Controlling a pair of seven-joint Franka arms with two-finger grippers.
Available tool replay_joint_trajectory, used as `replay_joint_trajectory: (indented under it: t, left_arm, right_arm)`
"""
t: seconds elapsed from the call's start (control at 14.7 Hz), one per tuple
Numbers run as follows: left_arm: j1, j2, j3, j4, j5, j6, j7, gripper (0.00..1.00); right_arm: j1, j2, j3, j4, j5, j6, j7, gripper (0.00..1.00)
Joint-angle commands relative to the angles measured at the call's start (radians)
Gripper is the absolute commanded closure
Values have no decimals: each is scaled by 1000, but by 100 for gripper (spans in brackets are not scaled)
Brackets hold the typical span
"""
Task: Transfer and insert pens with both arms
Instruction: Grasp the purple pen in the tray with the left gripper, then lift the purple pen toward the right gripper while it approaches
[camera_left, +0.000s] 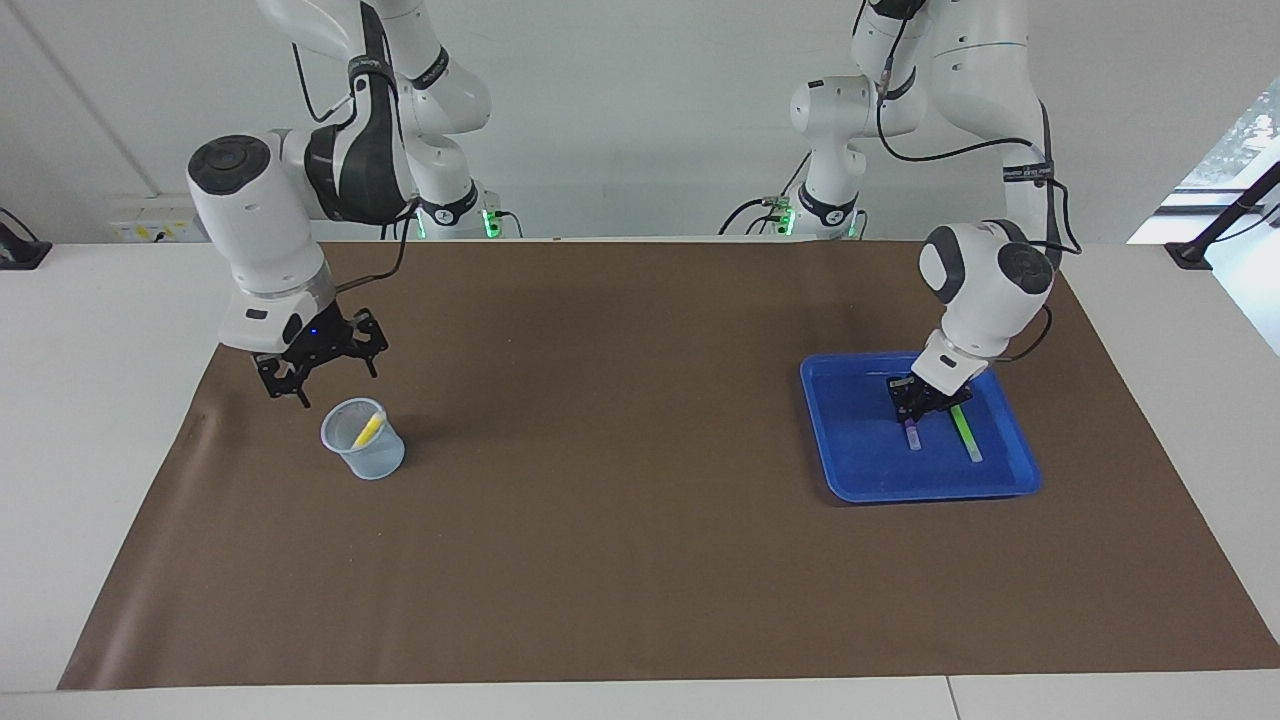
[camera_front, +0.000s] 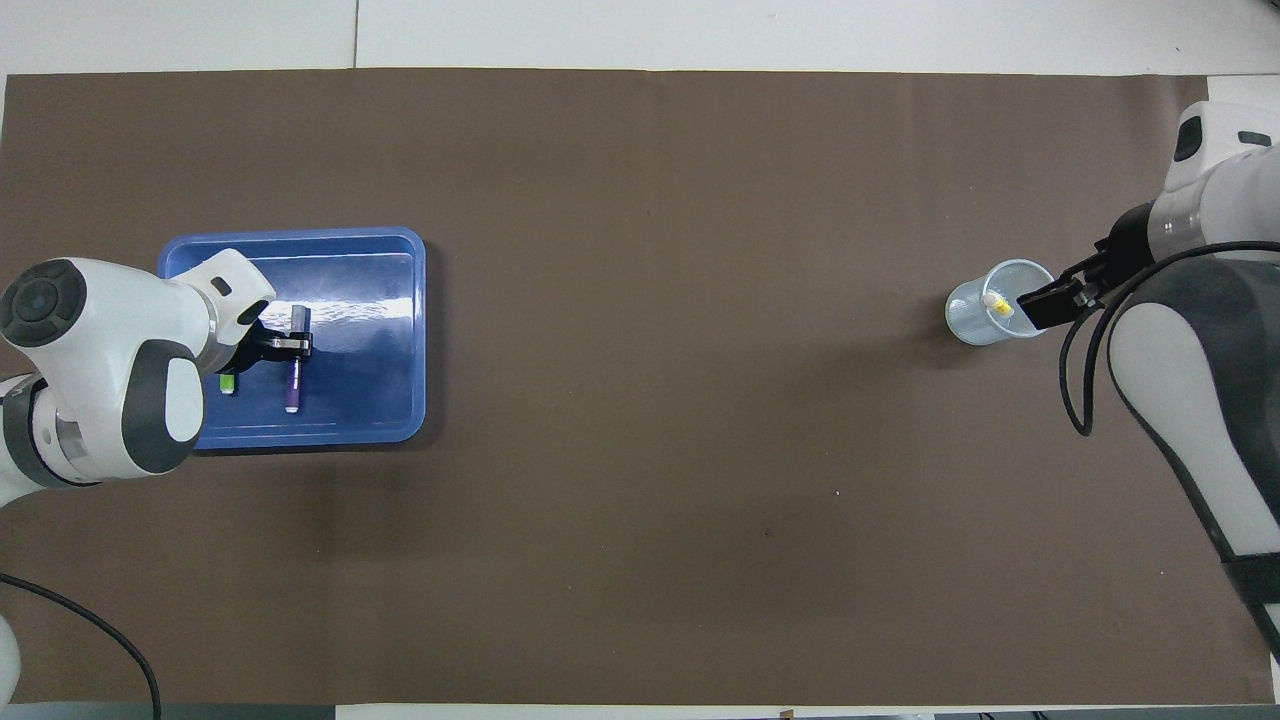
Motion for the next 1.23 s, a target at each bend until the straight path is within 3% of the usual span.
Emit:
replay_joint_trajectory:
  t: [0.0,0.2,0.48,0.68,0.82,0.95,1.16]
  left_arm:
    - [-5,-24,-5,117,6,-182,-165,100]
    - [-24,-36,-9,225,-60,-295,-382,100]
    - [-114,-23,-9,349,-221,-301,-818,100]
    - [-238,-20,-9,384,-261,-281,-1114,100]
    - [-278,-10,-9,398,-401,-265,-1165,100]
    - [-356,-9,-8,395,-485,-193,-1245,100]
    - [-491,13,-8,384,-480,48,-1498,100]
  right_arm:
    - [3,-4,7,7,151,-26,76,0]
    - [46,-7,9,5,292,-42,260,0]
    - [84,-10,9,2,464,-52,524,0]
    - [124,-27,9,-62,632,66,727,0]
    - [125,-47,9,-129,778,118,732,0]
    - [150,-58,9,-168,858,148,736,0]
    - [181,-82,9,-246,1049,241,768,0]
